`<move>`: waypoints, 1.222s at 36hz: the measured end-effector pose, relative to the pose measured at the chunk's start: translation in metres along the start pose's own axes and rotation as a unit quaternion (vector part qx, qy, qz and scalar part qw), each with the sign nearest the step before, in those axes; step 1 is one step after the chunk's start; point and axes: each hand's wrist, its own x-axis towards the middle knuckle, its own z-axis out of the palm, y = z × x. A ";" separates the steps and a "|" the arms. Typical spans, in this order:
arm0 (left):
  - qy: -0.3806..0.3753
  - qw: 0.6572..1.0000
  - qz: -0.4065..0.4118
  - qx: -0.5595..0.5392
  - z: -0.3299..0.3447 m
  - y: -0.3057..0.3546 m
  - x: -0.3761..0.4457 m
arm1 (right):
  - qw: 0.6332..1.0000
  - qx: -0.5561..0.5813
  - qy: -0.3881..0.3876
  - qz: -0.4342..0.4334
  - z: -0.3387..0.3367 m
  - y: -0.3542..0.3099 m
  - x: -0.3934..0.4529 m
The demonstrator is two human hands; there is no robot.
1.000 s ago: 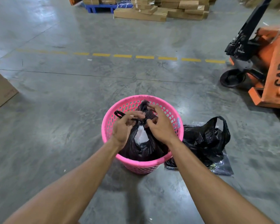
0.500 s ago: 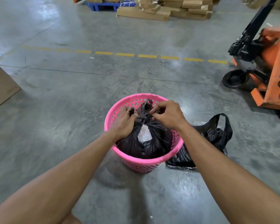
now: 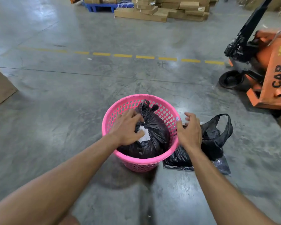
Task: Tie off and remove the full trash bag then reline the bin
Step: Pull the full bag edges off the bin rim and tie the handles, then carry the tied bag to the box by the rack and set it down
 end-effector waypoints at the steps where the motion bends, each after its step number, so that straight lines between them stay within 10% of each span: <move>1: -0.030 0.999 -0.011 0.036 0.005 0.003 0.002 | 0.999 -0.006 -0.015 0.035 0.003 0.006 -0.005; 8: -0.065 0.991 -0.074 0.088 0.018 0.010 0.013 | 0.992 0.018 -0.088 0.085 0.023 0.016 -0.029; 20: 0.111 0.984 -0.089 -0.107 -0.035 0.028 0.035 | 0.992 0.013 -0.105 0.071 0.020 0.020 -0.021; 27: 0.187 0.965 -0.094 -0.159 -0.121 0.047 0.059 | 0.992 0.077 -0.044 -0.085 -0.013 -0.043 -0.006; 37: 0.348 0.921 -0.108 -0.136 -0.270 0.039 0.026 | 0.934 0.216 -0.113 -0.261 -0.025 -0.189 0.024; 44: 0.427 0.856 -0.251 -0.148 -0.313 -0.046 -0.051 | 0.826 0.254 -0.356 -0.355 0.034 -0.278 -0.021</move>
